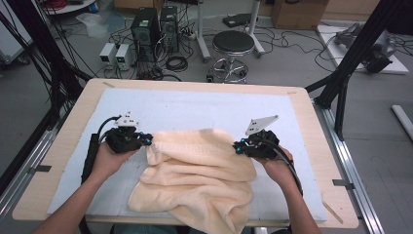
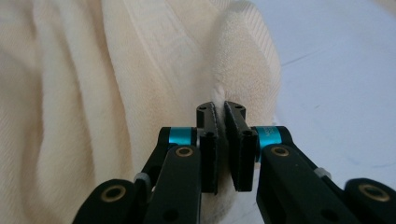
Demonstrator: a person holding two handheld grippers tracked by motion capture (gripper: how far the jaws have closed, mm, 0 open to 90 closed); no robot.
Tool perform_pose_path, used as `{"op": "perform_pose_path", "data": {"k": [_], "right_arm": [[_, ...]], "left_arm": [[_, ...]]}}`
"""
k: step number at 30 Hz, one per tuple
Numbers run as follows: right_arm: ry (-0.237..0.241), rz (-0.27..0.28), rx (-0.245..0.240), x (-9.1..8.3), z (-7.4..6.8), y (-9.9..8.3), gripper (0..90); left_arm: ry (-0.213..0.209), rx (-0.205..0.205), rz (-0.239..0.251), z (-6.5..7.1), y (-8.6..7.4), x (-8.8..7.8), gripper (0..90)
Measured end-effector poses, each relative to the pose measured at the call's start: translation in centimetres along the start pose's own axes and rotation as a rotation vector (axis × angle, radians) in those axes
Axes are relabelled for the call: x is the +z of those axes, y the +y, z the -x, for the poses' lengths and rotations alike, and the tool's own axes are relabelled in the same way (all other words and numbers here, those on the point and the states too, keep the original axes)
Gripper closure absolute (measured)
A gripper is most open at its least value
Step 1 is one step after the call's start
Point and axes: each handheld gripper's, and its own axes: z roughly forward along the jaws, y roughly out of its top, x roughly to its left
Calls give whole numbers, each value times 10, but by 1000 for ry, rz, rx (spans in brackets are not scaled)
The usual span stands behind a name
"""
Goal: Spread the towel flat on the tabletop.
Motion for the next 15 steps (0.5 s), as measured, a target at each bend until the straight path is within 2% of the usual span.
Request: {"op": "perform_pose_path", "data": {"k": [3, 4, 5, 6, 7, 8, 10, 11, 12, 13, 14, 15], "right_arm": [[20, -21, 35, 13, 8, -11, 845], [19, -34, 46, 17, 13, -12, 847], [-3, -19, 42, 20, 19, -11, 849], [-15, -7, 48, 21, 27, -7, 849], [-50, -9, 38, 20, 37, 1, 852], [-92, 3, 24, 18, 49, 12, 853], [-147, 30, 57, 11, 81, 43, 849], [-191, 43, 77, 8, 97, 58, 807], [-256, 45, 97, 6, 111, 71, 638], [-338, 45, 128, 7, 123, 79, 513], [-338, 65, 179, 7, 132, 82, 498], [-304, 91, 201, 9, 135, 82, 492]], "left_arm": [[7, -14, -38, -5, -4, 16, 833], [14, -37, -22, -12, -1, 21, 834], [31, -65, 0, -21, 5, 24, 834], [45, -97, 26, -30, 15, 28, 835], [77, -108, 41, -40, 29, 31, 834], [109, -107, 43, -50, 48, 33, 836], [195, -75, 87, -70, 92, 32, 840], [247, -53, 107, -80, 112, 30, 831], [315, -44, 113, -88, 127, 29, 795], [333, -99, 112, -95, 135, 29, 621], [294, -152, 119, -100, 137, 28, 526], [257, -157, 129, -100, 134, 30, 559]]}}
